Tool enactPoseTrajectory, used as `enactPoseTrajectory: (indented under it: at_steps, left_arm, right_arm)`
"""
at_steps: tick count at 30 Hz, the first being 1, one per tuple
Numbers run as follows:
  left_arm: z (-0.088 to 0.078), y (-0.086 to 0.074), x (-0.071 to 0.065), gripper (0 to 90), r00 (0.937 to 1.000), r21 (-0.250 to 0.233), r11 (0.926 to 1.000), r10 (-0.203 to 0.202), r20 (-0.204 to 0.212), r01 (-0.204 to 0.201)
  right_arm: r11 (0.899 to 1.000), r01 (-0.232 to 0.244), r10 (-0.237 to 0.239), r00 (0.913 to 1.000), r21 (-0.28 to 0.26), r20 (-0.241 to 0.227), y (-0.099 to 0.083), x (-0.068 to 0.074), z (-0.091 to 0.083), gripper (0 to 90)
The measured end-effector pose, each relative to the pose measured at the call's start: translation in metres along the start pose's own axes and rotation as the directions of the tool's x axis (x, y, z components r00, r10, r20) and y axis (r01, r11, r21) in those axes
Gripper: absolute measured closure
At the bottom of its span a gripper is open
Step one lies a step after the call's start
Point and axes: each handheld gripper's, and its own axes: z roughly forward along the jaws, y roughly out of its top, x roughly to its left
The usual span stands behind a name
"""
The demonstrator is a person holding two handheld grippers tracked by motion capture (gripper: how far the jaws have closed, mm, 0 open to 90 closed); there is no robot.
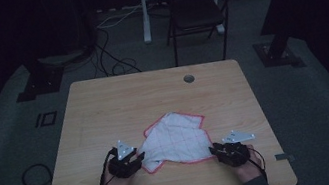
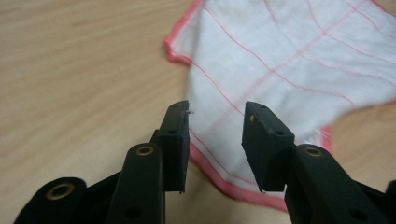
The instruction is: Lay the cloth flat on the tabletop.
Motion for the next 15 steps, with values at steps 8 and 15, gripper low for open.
enactPoseTrajectory:
  at_steps: [8,15]
  left_arm:
    - [0.016,0.018,0.01,68.7,0.9992,-0.008,0.9997,0.021,-0.035,-0.022]
    - [0.037,0.038,0.022,70.3,0.9976,0.002,1.0,0.007,-0.069,-0.007]
  right_arm:
    - [1.0,0.014,-0.014,0.9998,-0.002,-0.012,0.004,0.005,0.008,72.3]
    - [0.999,0.036,-0.036,0.9994,0.018,-0.002,0.004,0.007,0.014,73.1]
